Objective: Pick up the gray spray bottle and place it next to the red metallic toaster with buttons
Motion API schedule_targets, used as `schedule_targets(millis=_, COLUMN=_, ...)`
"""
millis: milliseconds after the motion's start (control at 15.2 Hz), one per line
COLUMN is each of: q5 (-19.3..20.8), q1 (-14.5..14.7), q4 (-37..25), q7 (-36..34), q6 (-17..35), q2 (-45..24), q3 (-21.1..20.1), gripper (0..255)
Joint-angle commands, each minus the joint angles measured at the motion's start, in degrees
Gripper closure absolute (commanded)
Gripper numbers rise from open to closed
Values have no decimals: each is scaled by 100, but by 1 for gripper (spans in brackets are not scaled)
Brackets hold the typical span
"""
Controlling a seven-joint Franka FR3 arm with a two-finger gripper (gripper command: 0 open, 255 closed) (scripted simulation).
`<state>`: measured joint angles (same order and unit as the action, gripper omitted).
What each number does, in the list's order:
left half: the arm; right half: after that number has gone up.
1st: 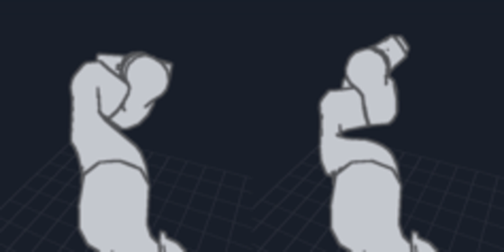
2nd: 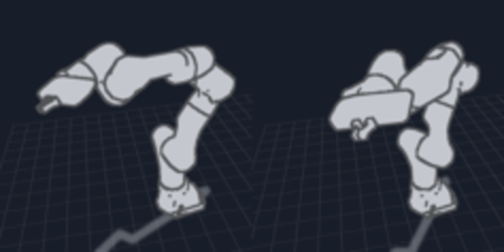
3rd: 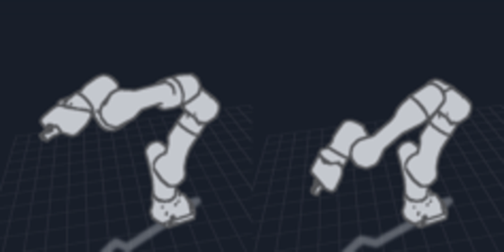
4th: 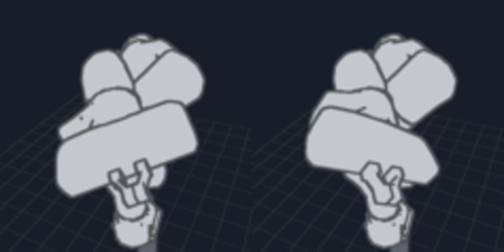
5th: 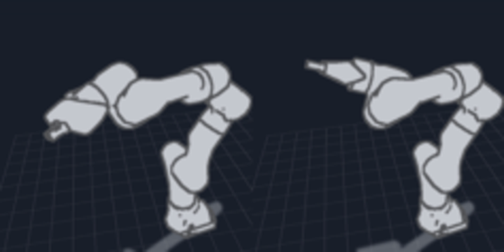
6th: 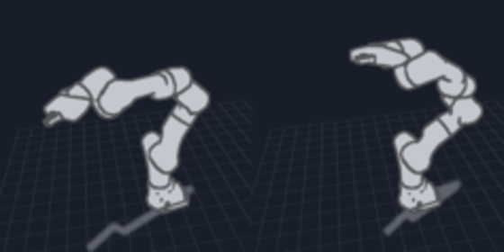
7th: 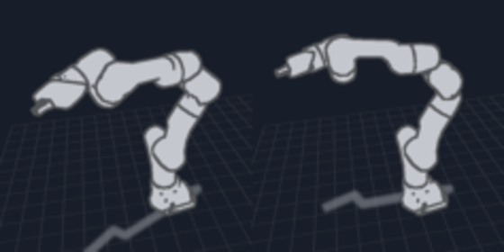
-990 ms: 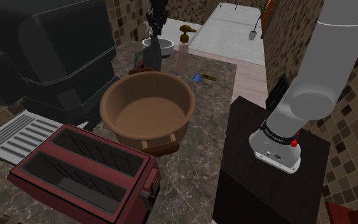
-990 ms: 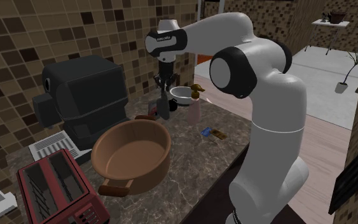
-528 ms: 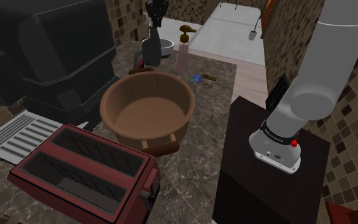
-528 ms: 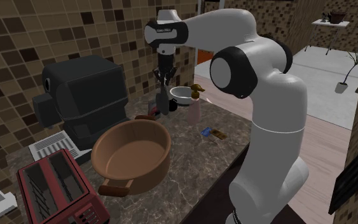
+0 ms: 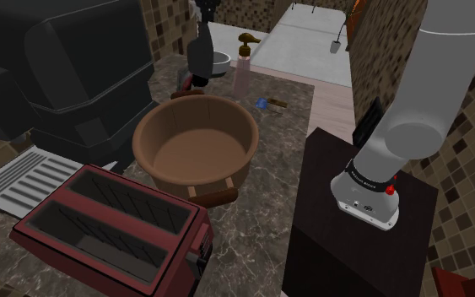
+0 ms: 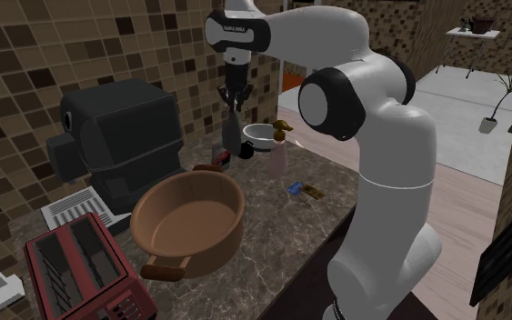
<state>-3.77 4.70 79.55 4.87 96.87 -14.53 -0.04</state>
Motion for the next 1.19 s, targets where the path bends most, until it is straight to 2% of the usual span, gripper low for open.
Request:
schedule_targets(millis=0, q5=1, q1=-1, q4=-179, q7=-10, q6=-161, q2=-19, q3=0, gripper=255)
schedule_targets(millis=660, q5=2, q1=-10, q4=-1444, q7=-63, q6=-1099, q2=-345, q3=-1, gripper=255)
schedule_targets(millis=1122, q5=-4, q1=-20, q4=-2770, q7=-113, q6=-1937, q2=-831, q3=-6, gripper=255)
